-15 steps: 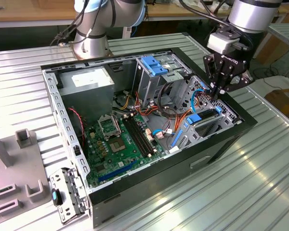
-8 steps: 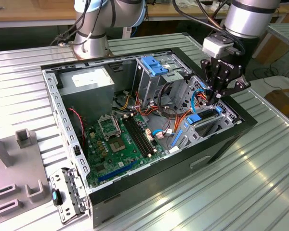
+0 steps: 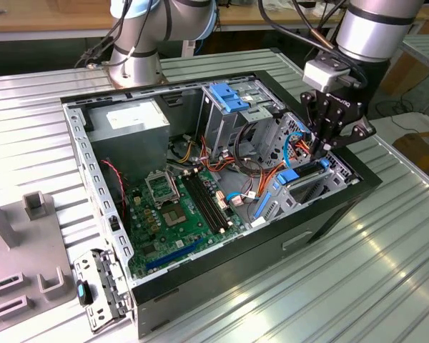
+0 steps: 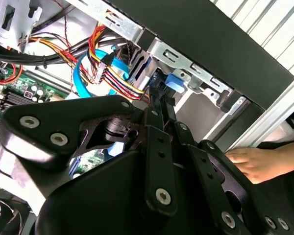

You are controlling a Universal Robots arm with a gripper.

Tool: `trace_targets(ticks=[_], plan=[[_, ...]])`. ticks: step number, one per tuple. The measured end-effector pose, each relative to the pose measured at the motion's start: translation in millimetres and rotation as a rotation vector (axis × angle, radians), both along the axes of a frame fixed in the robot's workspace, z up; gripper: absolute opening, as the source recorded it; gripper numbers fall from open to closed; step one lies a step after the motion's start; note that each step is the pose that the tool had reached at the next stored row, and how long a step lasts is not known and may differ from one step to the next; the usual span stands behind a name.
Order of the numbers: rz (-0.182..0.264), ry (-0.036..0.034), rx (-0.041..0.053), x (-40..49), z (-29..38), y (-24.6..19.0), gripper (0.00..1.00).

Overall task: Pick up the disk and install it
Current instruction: 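Insert the first disk wire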

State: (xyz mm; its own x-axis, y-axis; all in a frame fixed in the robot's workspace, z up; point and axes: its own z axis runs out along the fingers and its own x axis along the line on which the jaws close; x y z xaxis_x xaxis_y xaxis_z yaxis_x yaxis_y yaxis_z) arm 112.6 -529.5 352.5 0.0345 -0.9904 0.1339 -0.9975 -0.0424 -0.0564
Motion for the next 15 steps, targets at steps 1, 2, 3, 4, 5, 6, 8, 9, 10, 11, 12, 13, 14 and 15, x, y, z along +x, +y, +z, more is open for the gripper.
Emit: trace_targets(ticks=[1, 2, 3, 4, 5, 6, 8, 9, 10, 11, 12, 13, 14, 15], plan=[[-0.002, 0.0001, 0.0002, -1.3, -0.5, 0.0, 0.16], [-0.003, 0.0000, 0.0002, -2.3, -0.8, -0.1, 0.16], [-0.004, 0.0000, -0.0001, -2.8, -0.8, -0.2, 0.16], [-0.005, -0.0001, 0.0011, -2.8, -1.0, -0.6, 0.16], [-0.005, -0.0001, 0.0050, -2.9, -1.2, -1.2, 0.16], [-0.007, 0.0000, 0.0081, -3.0, -1.7, -2.4, 0.16], [-0.010, -0.0001, 0.0236, -2.9, -3.7, -4.4, 0.16], [-0.010, 0.0000, 0.0247, -3.0, -3.8, -5.3, 0.16], [-0.010, 0.0000, 0.0252, -3.0, -3.8, -6.2, 0.16], [-0.010, 0.0000, 0.0266, -3.0, -3.9, -7.8, 0.16], [-0.010, 0.0000, 0.0279, -3.0, -4.0, -8.9, 0.16], [-0.010, 0.0000, 0.0298, -3.2, -4.3, -10.1, 0.16], [-0.010, 0.0001, 0.0311, -3.7, -4.4, -10.6, 0.16], [-0.010, 0.0001, 0.0320, -4.2, -4.6, -10.7, 0.16]])
